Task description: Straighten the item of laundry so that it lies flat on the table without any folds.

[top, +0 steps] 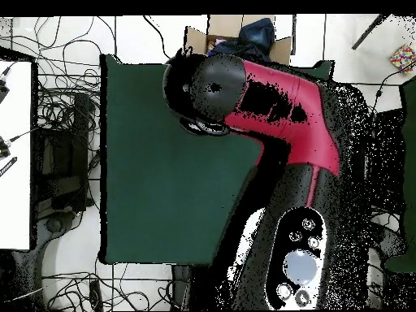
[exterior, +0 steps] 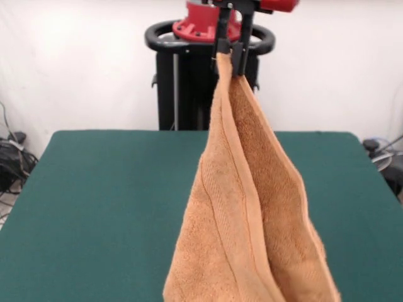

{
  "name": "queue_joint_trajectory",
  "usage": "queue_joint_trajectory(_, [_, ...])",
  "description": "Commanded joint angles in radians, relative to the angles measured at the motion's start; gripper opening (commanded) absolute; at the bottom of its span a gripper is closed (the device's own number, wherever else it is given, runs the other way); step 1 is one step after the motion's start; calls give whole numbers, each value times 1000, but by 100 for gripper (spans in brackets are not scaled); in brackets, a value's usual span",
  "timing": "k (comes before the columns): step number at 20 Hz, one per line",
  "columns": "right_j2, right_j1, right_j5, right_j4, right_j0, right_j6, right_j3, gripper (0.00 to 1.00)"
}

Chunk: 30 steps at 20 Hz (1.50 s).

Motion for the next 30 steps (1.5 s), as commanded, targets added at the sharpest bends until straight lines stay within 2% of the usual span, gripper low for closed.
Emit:
queue_joint_trajectory(1, [96,-118,35,-40,-9,-142,257,0])
queue_joint_trajectory(5, [87,-163,22,-49,-4,-132,317,0])
queue_joint_trajectory(13, [94,-198,9,-71,-6,-120,381,0])
queue_joint_trajectory(19, [107,-232,-134,-77,-15,-109,526,0])
queue_joint_trajectory(21, [118,-228,-169,-76,-18,-101,545,0])
queue_joint_trajectory(23, [134,-216,-154,-66,-27,-94,523,0])
queue_joint_trajectory(25, [150,-201,-101,-55,-33,-77,455,0])
queue_joint_trajectory(27, [170,-172,7,-64,-35,-64,328,0])
queue_joint_trajectory(30, [211,-95,199,-92,-40,-59,85,0])
